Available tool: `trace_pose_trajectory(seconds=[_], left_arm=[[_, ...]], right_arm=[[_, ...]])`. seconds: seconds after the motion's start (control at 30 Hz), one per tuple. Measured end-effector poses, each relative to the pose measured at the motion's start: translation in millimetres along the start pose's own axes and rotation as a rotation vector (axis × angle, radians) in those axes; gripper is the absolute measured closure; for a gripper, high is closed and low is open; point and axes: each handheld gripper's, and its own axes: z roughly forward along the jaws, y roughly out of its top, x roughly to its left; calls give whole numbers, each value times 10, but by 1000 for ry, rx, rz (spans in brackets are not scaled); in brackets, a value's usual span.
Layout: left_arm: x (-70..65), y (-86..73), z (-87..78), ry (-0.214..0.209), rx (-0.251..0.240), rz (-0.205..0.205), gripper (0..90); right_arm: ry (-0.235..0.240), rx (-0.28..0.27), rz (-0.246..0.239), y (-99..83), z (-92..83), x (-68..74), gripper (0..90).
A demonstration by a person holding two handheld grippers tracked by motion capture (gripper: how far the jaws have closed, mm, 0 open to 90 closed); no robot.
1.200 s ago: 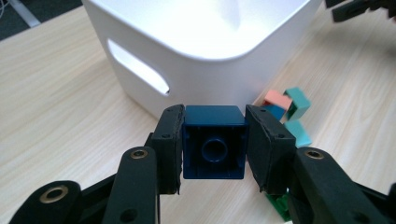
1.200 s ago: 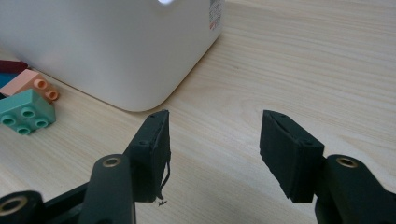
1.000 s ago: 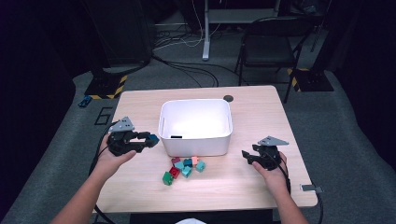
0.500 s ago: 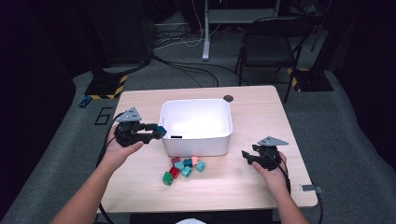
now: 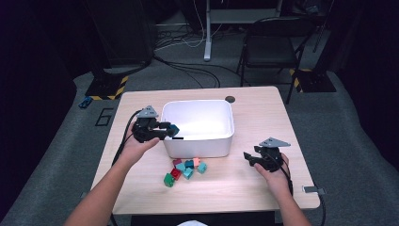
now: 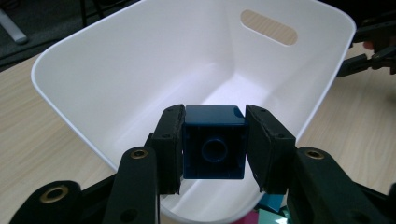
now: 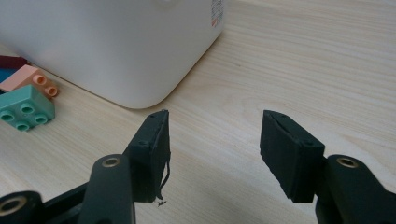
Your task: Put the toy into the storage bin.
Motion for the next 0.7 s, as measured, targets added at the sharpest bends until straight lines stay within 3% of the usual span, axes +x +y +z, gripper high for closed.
trace_pose_trajectory(seconds=[0.37, 0.7], left_arm=[[-15, 1, 167, 8, 19, -11, 586], [-38, 5, 172, -14, 21, -11, 530]], right_arm=[[1, 1, -3, -1, -1, -5, 422], [0, -2, 1, 0, -2, -6, 422]])
